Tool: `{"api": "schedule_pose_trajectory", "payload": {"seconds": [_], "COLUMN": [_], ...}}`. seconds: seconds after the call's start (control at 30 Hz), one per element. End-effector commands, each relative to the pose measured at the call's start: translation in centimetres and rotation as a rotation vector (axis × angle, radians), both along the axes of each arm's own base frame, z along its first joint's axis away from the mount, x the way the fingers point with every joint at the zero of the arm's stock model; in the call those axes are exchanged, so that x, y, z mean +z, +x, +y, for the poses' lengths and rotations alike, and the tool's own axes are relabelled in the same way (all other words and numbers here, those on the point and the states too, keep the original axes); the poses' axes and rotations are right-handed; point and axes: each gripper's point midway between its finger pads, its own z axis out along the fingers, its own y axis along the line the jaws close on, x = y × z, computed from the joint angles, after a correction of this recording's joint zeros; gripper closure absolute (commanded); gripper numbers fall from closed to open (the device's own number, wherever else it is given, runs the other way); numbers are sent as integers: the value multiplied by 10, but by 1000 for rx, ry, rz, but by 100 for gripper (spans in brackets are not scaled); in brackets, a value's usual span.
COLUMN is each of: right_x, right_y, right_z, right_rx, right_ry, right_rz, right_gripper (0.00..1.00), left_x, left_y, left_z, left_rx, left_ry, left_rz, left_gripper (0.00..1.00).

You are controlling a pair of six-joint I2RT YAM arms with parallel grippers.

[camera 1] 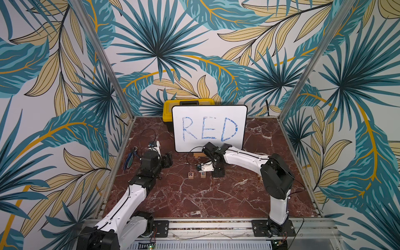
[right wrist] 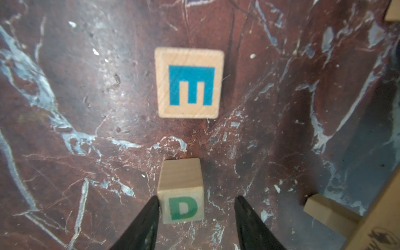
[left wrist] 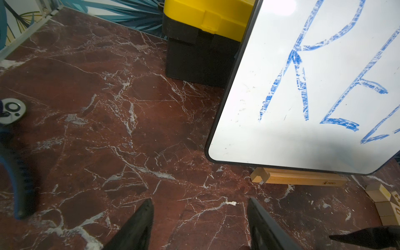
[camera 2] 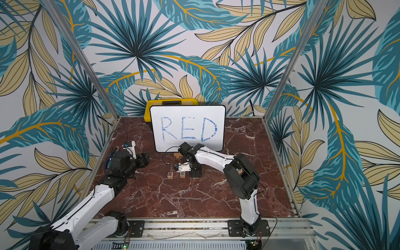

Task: Assemble the uppercase word "red" with letter blocks
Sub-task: Adjust the letter block at the center of the board.

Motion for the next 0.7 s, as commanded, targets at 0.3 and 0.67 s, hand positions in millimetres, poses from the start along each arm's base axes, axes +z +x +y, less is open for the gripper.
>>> {"api": "schedule_pose_trajectory", "payload": {"seconds": [0.3, 0.67], "right_x": [-9, -11], "right_y": [-14, -11], "right_z": [-2, 0], "right_rx": [-29, -42], "right_ry": [13, 8], "right_rz": [26, 20], "right_gripper": [46, 54], "left_x": [-8, -9], "left_y": [-4, -5], "left_z": [5, 5], "left_rx": [17, 17], "left_ry": [-1, -1], "left_rz": [6, 6], "left_gripper": [31, 31]}}
